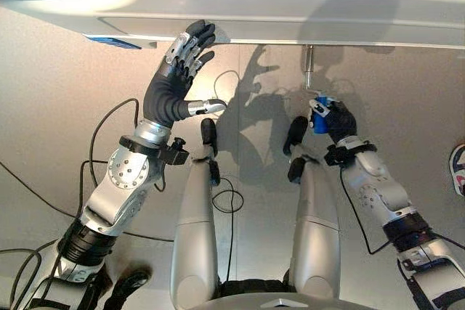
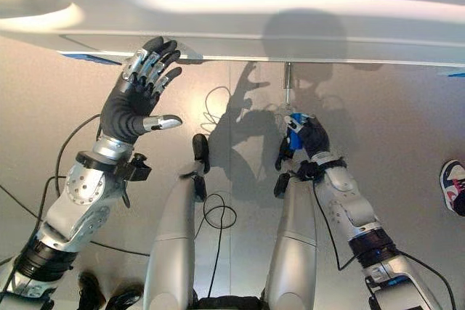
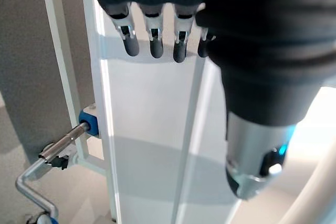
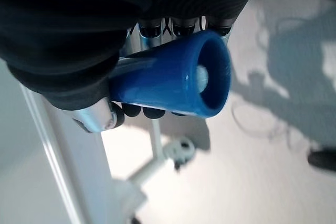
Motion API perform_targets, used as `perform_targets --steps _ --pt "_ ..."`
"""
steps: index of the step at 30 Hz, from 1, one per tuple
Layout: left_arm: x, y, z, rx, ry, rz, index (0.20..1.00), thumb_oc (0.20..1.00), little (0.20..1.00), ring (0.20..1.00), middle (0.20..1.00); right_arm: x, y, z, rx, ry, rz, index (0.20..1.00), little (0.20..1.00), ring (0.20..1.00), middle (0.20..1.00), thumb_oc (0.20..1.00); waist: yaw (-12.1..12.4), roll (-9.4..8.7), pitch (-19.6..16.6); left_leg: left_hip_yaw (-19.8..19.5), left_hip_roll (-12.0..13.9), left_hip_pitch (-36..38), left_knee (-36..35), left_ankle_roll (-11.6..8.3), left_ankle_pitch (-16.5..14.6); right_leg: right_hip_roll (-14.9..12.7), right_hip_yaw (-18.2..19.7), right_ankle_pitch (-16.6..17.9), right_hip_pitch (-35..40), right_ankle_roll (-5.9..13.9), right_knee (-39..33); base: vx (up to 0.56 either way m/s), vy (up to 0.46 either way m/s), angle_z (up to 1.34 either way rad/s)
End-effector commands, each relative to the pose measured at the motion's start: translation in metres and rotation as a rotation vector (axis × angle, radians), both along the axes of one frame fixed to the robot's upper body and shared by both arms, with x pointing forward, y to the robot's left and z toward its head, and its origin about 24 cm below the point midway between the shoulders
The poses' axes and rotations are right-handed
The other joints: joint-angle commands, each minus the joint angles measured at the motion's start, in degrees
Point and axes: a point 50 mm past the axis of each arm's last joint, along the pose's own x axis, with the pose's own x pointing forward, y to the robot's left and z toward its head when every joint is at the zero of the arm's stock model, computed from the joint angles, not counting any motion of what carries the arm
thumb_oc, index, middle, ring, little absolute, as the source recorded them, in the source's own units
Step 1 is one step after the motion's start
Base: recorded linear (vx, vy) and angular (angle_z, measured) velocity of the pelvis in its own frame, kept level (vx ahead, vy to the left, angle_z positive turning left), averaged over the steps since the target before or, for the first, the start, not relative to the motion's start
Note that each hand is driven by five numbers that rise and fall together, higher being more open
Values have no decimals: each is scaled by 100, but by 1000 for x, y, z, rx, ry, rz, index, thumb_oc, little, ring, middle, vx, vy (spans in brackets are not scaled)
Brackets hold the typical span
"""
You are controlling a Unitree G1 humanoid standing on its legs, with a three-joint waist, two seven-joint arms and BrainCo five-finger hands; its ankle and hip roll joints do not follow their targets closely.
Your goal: Raise the hospital bed
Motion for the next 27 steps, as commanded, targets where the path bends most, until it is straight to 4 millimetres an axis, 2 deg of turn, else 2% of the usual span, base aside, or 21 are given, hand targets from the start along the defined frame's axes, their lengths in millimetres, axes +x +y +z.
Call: perform_targets --steps 1,12,18,22,27 --pt "-22 -5 22 -78 -129 -84 1000 1000 1000 1000 1000 -13 -65 133 61 -591 -277 200 200 200 200 200 -100 -6 -181 -165 199 299 -694 -191 500 -95 43 -130 302 404 89 0 0 0" --pt "-22 -1 24 -98 -134 -69 1000 1000 1000 1000 1000 -14 -77 130 94 -596 -370 200 200 200 200 200 -130 2 -181 -117 232 414 -790 -215 505 -46 103 -171 291 390 132 0 0 0" --pt "-23 -1 22 -92 -127 -77 1000 1000 1000 1000 1000 -9 -95 130 30 -555 -479 200 200 200 200 200 -132 -10 -181 -103 257 380 -787 -206 500 -1 148 -202 195 365 191 0 0 0" --pt "-23 -6 22 -79 -122 -98 1000 1000 1000 1000 1000 2 -115 124 -70 -456 -580 200 200 200 200 200 -117 16 -181 -115 273 293 -771 -202 507 3 156 -211 78 357 246 0 0 0" --pt "-25 -9 21 -79 -118 -118 1000 1000 1000 1000 1000 9 -126 120 -154 -393 -647 200 200 200 200 200 -88 42 -181 -118 251 224 -768 -201 511 -4 145 -216 8 350 293 0 0 0"
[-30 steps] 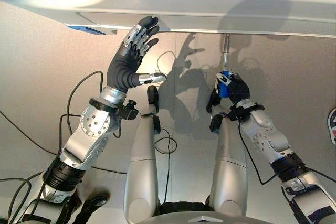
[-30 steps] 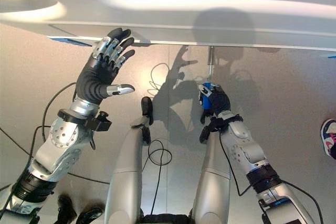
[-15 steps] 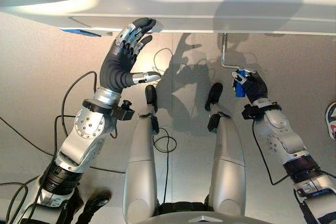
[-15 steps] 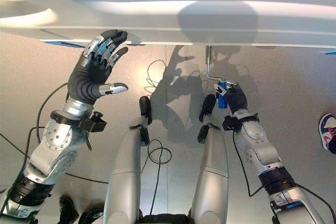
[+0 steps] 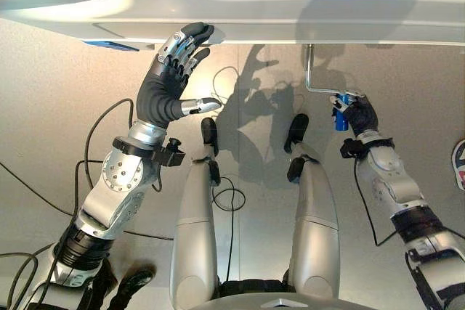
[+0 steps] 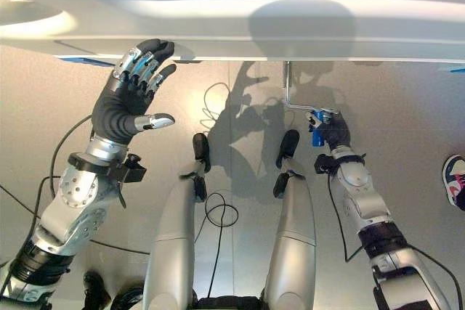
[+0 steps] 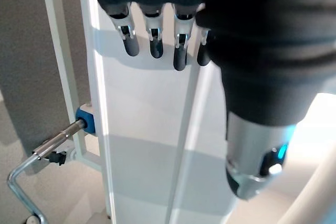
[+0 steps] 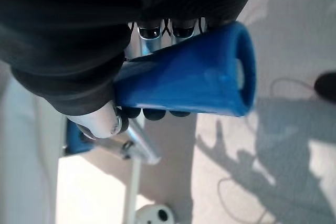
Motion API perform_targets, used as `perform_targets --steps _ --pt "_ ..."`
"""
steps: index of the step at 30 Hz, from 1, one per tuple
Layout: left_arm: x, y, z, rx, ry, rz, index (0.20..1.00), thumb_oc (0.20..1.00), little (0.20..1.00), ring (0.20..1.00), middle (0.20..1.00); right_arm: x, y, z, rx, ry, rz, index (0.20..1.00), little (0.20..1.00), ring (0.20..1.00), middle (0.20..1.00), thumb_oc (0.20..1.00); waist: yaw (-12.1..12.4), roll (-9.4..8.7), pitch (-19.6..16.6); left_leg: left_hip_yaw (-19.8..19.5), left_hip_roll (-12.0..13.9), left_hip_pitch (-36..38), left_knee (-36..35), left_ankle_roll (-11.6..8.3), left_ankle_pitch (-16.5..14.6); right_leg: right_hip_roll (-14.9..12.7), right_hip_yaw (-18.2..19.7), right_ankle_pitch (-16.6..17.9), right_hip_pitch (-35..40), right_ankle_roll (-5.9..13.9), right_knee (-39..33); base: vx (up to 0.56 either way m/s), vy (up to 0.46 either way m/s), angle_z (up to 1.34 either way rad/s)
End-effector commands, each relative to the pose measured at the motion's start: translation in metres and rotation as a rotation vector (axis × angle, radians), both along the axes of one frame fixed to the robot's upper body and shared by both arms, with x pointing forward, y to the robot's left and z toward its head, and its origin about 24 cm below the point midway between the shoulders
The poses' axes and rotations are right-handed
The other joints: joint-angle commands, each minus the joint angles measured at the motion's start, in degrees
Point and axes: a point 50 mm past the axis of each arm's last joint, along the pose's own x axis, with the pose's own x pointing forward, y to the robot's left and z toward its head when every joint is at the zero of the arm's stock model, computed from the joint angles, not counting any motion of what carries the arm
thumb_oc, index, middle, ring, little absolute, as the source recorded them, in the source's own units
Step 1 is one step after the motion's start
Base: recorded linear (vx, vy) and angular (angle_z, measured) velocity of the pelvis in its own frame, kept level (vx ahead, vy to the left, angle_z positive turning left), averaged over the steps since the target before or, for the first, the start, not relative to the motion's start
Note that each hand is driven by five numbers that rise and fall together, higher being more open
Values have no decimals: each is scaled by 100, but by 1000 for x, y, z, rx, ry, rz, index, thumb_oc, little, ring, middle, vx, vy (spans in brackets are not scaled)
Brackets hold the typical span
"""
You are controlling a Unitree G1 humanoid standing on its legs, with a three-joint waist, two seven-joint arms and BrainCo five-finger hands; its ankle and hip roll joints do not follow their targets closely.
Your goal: Raise the hospital bed
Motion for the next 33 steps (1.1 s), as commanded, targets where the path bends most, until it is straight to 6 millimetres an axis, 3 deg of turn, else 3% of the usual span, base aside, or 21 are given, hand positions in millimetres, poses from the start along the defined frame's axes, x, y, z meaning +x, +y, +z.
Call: perform_targets --steps 1,6,7,8,11,12,14,17,18,19,20,22,24,25,29,33 --pt "-19 -11 19 -64 -121 -104 1000 1000 1000 1000 1000 -4 -88 112 -43 -368 -418 200 200 200 200 200 -66 90 -178 -282 266 150 -626 -248 520 -21 11 -288 28 284 494 0 0 0" --pt "-20 -17 20 -84 -121 -137 1000 1000 1000 1000 1000 9 -96 110 -96 -280 -459 200 200 200 200 200 -1 151 -178 -304 238 0 -574 -255 524 -38 -2 -297 -85 267 564 10 8 1" --pt "-20 -19 18 -90 -107 -144 1000 1000 1000 1000 1000 11 -96 103 -97 -243 -456 200 200 200 200 200 9 164 -178 -336 228 105 -501 -284 349 -36 34 -464 5 313 666 0 0 0" --pt "-20 -18 20 -91 -119 -143 1000 1000 1000 1000 1000 12 -96 108 -95 -255 -454 200 200 200 200 200 0 171 -178 -312 228 -44 -534 -251 503 -41 1 -312 -129 266 603 0 0 0" --pt "-19 -21 18 -99 -103 -154 1000 1000 1000 1000 1000 20 -103 96 -83 -170 -487 200 200 200 200 200 43 205 -178 -340 209 -20 -421 -279 332 -43 53 -460 -107 308 724 20 3 -1" --pt "-18 -25 20 -103 -104 -171 1000 1000 1000 1000 1000 24 -106 93 -77 -122 -508 200 200 200 200 200 93 211 -178 -325 189 -218 -449 -233 494 -49 22 -290 -266 258 656 -66 36 -1" --pt "-18 -27 18 -107 -94 -177 1000 1000 1000 1000 1000 28 -109 85 -95 -60 -529 200 200 200 200 200 112 232 -178 -360 171 -165 -374 -259 332 -43 72 -428 -194 307 715 28 7 0" --pt "-16 -30 22 -109 -110 -189 1000 1000 1000 1000 1000 32 -113 82 -114 11 -558 200 200 200 200 200 152 304 -178 -351 143 -428 -349 -209 485 -61 31 -261 -413 255 681 -6 31 0" --pt "-16 -32 20 -110 -97 -191 1000 1000 1000 1000 1000 33 -114 75 -125 50 -564 200 200 200 200 200 171 317 -178 -380 136 -309 -282 -237 320 -64 65 -420 -305 301 775 -45 55 3" --pt "-16 -32 24 -111 -113 -194 1000 1000 1000 1000 1000 36 -112 77 -131 59 -562 200 200 200 200 200 182 341 -178 -358 132 -498 -308 -198 478 -74 28 -262 -473 256 715 60 10 1" --pt "-15 -32 21 -113 -99 -194 1000 1000 1000 1000 1000 35 -113 73 -135 72 -562 200 200 200 200 200 177 339 -178 -382 131 -357 -256 -233 313 -70 67 -420 -348 304 794 -8 31 1" --pt "-15 -35 24 -116 -115 -201 1000 1000 1000 1000 1000 36 -114 71 -128 101 -572 200 200 200 200 200 212 381 -178 -356 116 -566 -271 -187 468 -87 28 -264 -523 262 737 -27 30 1" --pt "-13 -39 23 -133 -104 -209 1000 1000 1000 1000 1000 37 -112 56 -130 172 -577 200 200 200 200 200 254 450 -178 -391 83 -510 -137 -194 269 -107 74 -436 -459 314 876 8 36 -2" --pt "-14 -39 26 -131 -118 -209 1000 1000 1000 1000 1000 38 -111 60 -126 158 -576 200 200 200 200 200 257 453 -178 -369 84 -656 -189 -159 434 -111 34 -280 -588 266 798 7 35 0" --pt "-11 -44 24 -152 -107 -213 1000 1000 1000 1000 1000 41 -99 33 -149 256 -545 200 200 200 200 200 308 528 -178 -408 32 -647 -16 -164 228 -131 101 -477 -559 312 970 34 30 4" --pt "-11 -44 26 -151 -113 -213 1000 1000 1000 1000 1000 42 -99 35 -147 250 -545 200 200 200 200 200 308 530 -178 -409 31 -698 -34 -155 283 -130 94 -426 -605 300 946 -16 12 4"
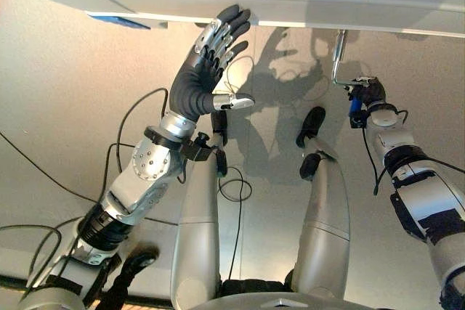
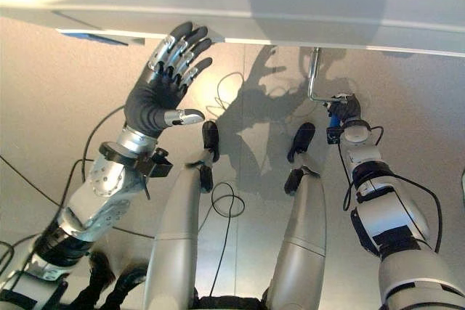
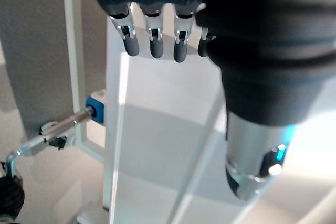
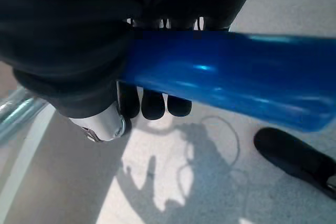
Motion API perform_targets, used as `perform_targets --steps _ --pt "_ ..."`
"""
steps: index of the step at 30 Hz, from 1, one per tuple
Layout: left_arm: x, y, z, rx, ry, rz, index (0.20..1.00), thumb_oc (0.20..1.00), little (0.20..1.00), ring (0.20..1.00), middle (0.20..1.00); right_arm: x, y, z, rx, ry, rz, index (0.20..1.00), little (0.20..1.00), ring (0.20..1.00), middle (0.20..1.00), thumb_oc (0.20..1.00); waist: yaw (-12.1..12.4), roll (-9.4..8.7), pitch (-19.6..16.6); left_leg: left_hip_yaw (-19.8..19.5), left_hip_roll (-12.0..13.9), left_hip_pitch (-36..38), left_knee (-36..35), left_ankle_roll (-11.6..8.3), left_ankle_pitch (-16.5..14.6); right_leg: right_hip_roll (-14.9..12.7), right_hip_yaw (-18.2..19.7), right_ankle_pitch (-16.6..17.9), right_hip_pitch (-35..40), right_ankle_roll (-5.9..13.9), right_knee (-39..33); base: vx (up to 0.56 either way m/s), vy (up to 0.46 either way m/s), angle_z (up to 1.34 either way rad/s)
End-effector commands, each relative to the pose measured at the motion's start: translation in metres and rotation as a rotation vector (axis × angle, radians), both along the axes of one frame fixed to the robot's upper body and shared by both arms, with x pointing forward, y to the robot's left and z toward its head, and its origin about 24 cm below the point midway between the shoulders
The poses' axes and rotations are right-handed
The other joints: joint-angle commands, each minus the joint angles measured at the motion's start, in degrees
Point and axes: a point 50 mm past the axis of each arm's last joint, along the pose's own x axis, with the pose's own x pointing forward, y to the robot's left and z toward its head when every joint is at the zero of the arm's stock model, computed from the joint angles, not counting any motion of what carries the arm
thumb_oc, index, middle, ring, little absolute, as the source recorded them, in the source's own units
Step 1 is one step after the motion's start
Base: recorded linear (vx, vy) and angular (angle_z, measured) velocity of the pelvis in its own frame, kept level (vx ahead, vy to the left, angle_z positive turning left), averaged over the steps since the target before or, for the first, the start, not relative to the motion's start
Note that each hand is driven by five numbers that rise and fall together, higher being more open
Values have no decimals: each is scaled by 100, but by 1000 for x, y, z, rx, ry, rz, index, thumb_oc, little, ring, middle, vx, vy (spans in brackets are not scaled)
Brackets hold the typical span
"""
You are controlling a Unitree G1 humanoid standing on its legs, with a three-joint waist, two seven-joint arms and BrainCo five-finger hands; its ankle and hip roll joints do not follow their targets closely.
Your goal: Raise the hospital bed
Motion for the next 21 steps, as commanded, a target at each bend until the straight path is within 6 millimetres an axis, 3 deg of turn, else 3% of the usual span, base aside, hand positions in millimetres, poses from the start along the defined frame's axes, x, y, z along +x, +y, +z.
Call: perform_targets --steps 1,2,4,5,6,7,9,10,11,12,13,14,15,21 --pt "-20 -7 22 -121 -123 -75 1000 1000 1000 1000 1000 -17 -55 19 -23 -15 -228 200 200 200 200 200 -28 484 -154 -448 166 -66 -708 -255 614 82 -173 -228 62 212 348 -45 30 1" --pt "-20 -7 23 -120 -124 -75 1000 1000 1000 1000 1000 -17 -54 19 -23 -15 -229 200 200 200 200 200 -30 487 -154 -454 164 -75 -701 -255 614 80 -178 -228 59 212 351 -47 57 2" --pt "-19 -11 24 -152 -120 -82 1000 1000 1000 1000 1000 -12 -30 -5 -22 67 -166 200 200 200 200 200 55 584 -154 -471 114 -202 -605 -235 607 54 -179 -229 -17 210 427 22 46 3" --pt "-18 -13 21 -155 -102 -83 1000 1000 1000 1000 1000 -12 -26 -14 -33 99 -152 200 200 200 200 200 69 599 -154 -500 98 -91 -509 -268 432 52 -133 -391 97 261 536 -5 48 7" --pt "-18 -13 25 -157 -122 -85 1000 1000 1000 1000 1000 -9 -20 -13 -33 100 -135 200 200 200 200 200 96 634 -154 -493 91 -275 -543 -235 611 47 -170 -223 -71 213 480 51 17 10" --pt "-18 -14 22 -157 -106 -85 1000 1000 1000 1000 1000 -12 -21 -18 -34 116 -137 200 200 200 200 200 92 629 -154 -508 89 -127 -475 -268 433 48 -127 -387 61 262 568 -55 61 10" --pt "-18 -14 26 -170 -123 -88 1000 1000 1000 1000 1000 -8 -9 -24 -23 133 -109 200 200 200 200 200 137 695 -154 -490 59 -363 -448 -215 588 27 -155 -220 -156 208 551 -2 44 5" --pt "-18 -15 23 -170 -107 -88 1000 1000 1000 1000 1000 -11 -10 -29 -24 149 -110 200 200 200 200 200 133 689 -154 -503 56 -212 -380 -248 410 27 -111 -384 -23 258 640 0 0 0" --pt "-18 -15 26 -176 -120 -87 1000 1000 1000 1000 1000 -9 -8 -27 -22 144 -107 200 200 200 200 200 150 712 -154 -490 47 -391 -422 -209 584 22 -155 -230 -175 206 585 58 20 1" --pt "-18 -16 21 -181 -94 -90 1000 1000 1000 1000 1000 -13 -4 -41 -17 188 -96 200 200 200 200 200 168 744 -154 -509 23 -278 -277 -243 379 11 -104 -429 -60 258 743 1 45 2" --pt "-18 -16 21 -185 -93 -90 1000 1000 1000 1000 1000 -13 0 -45 -8 195 -90 200 200 200 200 200 181 768 -154 -514 7 -310 -229 -240 384 5 -101 -425 -80 256 779 -2 35 3" --pt "-18 -16 25 -184 -112 -90 1000 1000 1000 1000 1000 -10 1 -38 -8 177 -89 200 200 200 200 200 187 776 -154 -507 8 -486 -295 -206 577 5 -147 -248 -235 204 690 -8 30 7" --pt "-18 -17 22 -186 -95 -89 1000 1000 1000 1000 1000 -13 2 -47 0 201 -87 200 200 200 200 200 195 790 -154 -520 -5 -372 -192 -240 402 -3 -102 -412 -128 254 807 -16 38 8" --pt "-19 -17 19 -205 -75 -85 1000 1000 1000 1000 1000 -16 23 -68 32 261 -39 200 200 200 200 200 267 908 -154 -503 -38 -515 13 -246 357 -60 -87 -454 -221 262 980 14 39 2"
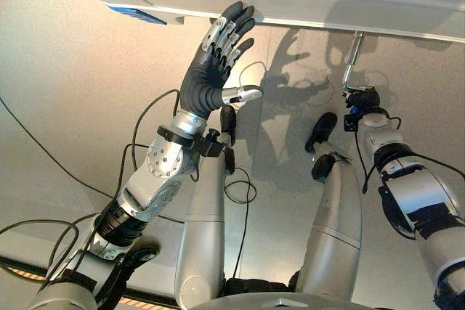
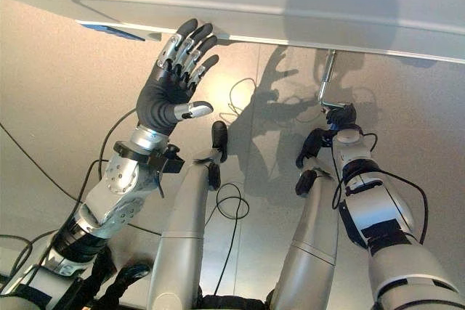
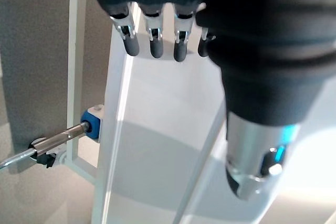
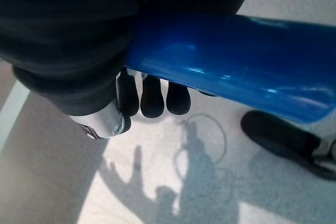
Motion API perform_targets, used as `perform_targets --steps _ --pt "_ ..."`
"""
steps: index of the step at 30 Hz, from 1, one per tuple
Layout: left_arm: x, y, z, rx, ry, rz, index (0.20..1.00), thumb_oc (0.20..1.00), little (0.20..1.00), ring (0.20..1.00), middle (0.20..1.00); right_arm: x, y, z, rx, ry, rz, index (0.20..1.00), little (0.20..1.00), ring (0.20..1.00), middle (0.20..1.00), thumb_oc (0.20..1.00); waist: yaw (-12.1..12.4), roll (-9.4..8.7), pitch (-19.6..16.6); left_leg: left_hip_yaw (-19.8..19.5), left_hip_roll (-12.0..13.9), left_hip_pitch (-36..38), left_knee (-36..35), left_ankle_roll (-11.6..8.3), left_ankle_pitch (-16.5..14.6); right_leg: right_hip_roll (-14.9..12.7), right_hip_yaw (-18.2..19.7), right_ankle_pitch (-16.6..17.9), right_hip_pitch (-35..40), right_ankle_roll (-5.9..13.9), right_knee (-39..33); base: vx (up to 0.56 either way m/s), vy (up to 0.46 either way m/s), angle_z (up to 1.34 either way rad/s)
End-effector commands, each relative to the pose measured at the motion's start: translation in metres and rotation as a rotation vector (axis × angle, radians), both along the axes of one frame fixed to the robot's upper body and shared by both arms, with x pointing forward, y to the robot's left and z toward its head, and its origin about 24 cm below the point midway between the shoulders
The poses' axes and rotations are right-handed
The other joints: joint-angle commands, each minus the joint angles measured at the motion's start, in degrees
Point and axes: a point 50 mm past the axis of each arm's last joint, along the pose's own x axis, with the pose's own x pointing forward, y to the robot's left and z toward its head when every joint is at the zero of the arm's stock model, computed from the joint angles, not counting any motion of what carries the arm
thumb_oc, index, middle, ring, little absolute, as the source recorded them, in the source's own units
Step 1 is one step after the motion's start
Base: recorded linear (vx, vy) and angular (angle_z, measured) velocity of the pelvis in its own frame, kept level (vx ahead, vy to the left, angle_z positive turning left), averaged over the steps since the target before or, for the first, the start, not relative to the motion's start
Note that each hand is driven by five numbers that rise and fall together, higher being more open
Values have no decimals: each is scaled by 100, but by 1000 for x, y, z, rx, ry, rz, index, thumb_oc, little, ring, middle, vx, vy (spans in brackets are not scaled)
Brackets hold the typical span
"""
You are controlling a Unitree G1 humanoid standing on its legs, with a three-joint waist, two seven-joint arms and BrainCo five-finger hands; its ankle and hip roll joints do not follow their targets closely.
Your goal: Raise the hospital bed
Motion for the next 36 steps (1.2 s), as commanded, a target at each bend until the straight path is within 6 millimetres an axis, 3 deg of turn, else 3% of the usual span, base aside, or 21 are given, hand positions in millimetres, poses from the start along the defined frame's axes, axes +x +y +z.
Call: perform_targets --steps 1,4,6,8,9,15,17,23,29,36 --pt "-23 -3 19 -132 -104 -68 1000 1000 1000 1000 1000 -17 8 -47 -9 175 29 200 200 200 200 200 -23 662 -131 -301 33 -248 -386 -148 434 63 -45 -127 54 362 314 0 0 0" --pt "-22 -4 19 -132 -97 -66 1000 1000 1000 1000 1000 -17 15 -53 -17 203 51 200 200 200 200 200 -10 683 -131 -301 26 -268 -372 -144 434 57 -39 -127 34 357 335 1 10 0" --pt "-23 -4 19 -146 -93 -62 1000 1000 1000 1000 1000 -14 35 -58 -42 232 112 200 200 200 200 200 -2 731 -131 -290 25 -343 -337 -163 456 30 -26 -130 -5 348 359 3 39 0" --pt "-23 -4 20 -146 -93 -62 1000 1000 1000 1000 1000 -14 35 -58 -42 232 113 200 200 200 200 200 -6 729 -131 -289 24 -347 -334 -163 456 29 -25 -131 -10 348 363 0 0 0" --pt "-22 -4 20 -150 -91 -58 1000 1000 1000 1000 1000 -10 51 -56 -68 231 171 200 200 200 200 200 11 748 -131 -290 24 -368 -327 -175 471 21 -20 -147 -26 339 386 0 0 0" --pt "-22 -4 20 -150 -91 -58 1000 1000 1000 1000 1000 -10 51 -56 -68 231 171 200 200 200 200 200 10 747 -131 -289 23 -368 -327 -175 471 21 -20 -147 -27 339 387 0 0 0" --pt "-22 -4 20 -156 -90 -39 1000 1000 1000 1000 1000 -1 89 -48 -97 203 298 200 200 200 200 200 80 820 -131 -290 -41 -430 -342 -176 522 -21 -51 -167 -48 335 413 -5 57 2" --pt "-21 -3 21 -166 -87 -31 1000 1000 1000 1000 1000 -1 124 -51 -110 198 415 200 200 200 200 200 105 854 -131 -294 -92 -475 -383 -160 560 -48 -49 -155 -65 348 404 -2 27 5" --pt "-21 1 22 -174 -91 -13 1000 1000 1000 1000 1000 -3 146 -52 -124 190 498 200 200 200 200 200 138 895 -131 -314 -121 -478 -473 -158 597 -71 -70 -149 -28 355 331 -4 23 3" --pt "-21 6 22 -185 -93 14 1000 1000 1000 1000 1000 -7 191 -41 -138 110 673 200 200 200 200 200 144 893 -131 -280 -142 -466 -560 -165 613 -73 -46 -132 -25 357 233 3 21 0"
